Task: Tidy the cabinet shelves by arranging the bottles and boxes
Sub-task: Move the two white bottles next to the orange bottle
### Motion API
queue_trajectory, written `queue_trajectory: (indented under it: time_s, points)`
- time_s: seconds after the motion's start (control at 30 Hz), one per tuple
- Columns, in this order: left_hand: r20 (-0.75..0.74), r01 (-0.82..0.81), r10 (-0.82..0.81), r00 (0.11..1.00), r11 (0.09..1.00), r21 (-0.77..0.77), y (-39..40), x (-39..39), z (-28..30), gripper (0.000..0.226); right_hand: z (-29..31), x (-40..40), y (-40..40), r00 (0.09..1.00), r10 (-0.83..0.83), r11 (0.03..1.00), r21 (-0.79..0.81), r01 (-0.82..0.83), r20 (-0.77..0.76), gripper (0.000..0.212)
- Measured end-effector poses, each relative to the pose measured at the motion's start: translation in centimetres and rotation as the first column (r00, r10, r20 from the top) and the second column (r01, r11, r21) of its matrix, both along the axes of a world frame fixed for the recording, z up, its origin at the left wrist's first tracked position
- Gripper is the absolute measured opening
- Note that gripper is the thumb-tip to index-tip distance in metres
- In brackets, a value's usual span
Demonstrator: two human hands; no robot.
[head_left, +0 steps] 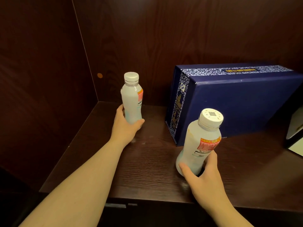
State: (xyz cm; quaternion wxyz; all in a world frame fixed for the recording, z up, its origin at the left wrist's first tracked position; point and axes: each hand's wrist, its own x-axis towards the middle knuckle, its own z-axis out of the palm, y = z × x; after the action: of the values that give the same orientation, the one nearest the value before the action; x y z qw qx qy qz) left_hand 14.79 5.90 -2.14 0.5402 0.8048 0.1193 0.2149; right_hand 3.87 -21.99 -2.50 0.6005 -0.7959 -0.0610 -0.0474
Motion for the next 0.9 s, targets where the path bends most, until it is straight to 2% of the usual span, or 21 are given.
queue_trajectory:
  time_s: [0.13, 0.27, 0.47, 0.57, 0.77, 0.9]
  points:
    - [-0.031, -0.042, 0.045, 0.998, 0.995, 0.095, -0.5, 0.1, 0.2, 0.110, 0.0, 0.0, 0.0, 1.000, -0.010, 1.000, 0.000, 0.010, 0.008, 0.079]
    - [-0.027, 0.077, -0.077, 0.997, 0.997, -0.008, -0.2, -0.4, 0.1, 0.099, 0.1, -0.1, -0.1, 1.000, -0.010, 1.000, -0.015, 0.010, 0.014, 0.079]
    - [-0.024, 0.043, -0.040, 0.999, 0.994, 0.105, -0.3, -0.6, 0.0, 0.070, 0.2, -0.1, 0.0, 1.000, -0.022, 1.000, -0.013, 0.022, 0.000, 0.077]
    - [-0.007, 0.021, -0.020, 1.000, 0.987, 0.159, -0.6, -0.5, 0.2, 0.075, 0.3, -0.1, 0.1, 1.000, -0.028, 1.000, -0.014, 0.028, -0.002, 0.078]
    - [-0.058, 0.062, -0.061, 0.996, 0.998, 0.026, -0.7, -0.7, 0.3, 0.072, 0.3, -0.1, 0.0, 1.000, -0.020, 0.999, -0.031, 0.020, 0.000, 0.079]
    - [-0.062, 0.127, -0.124, 0.990, 0.991, 0.032, -0.3, -0.9, 0.0, 0.071, 0.5, -0.2, 0.1, 1.000, -0.026, 0.999, -0.043, 0.025, -0.008, 0.080]
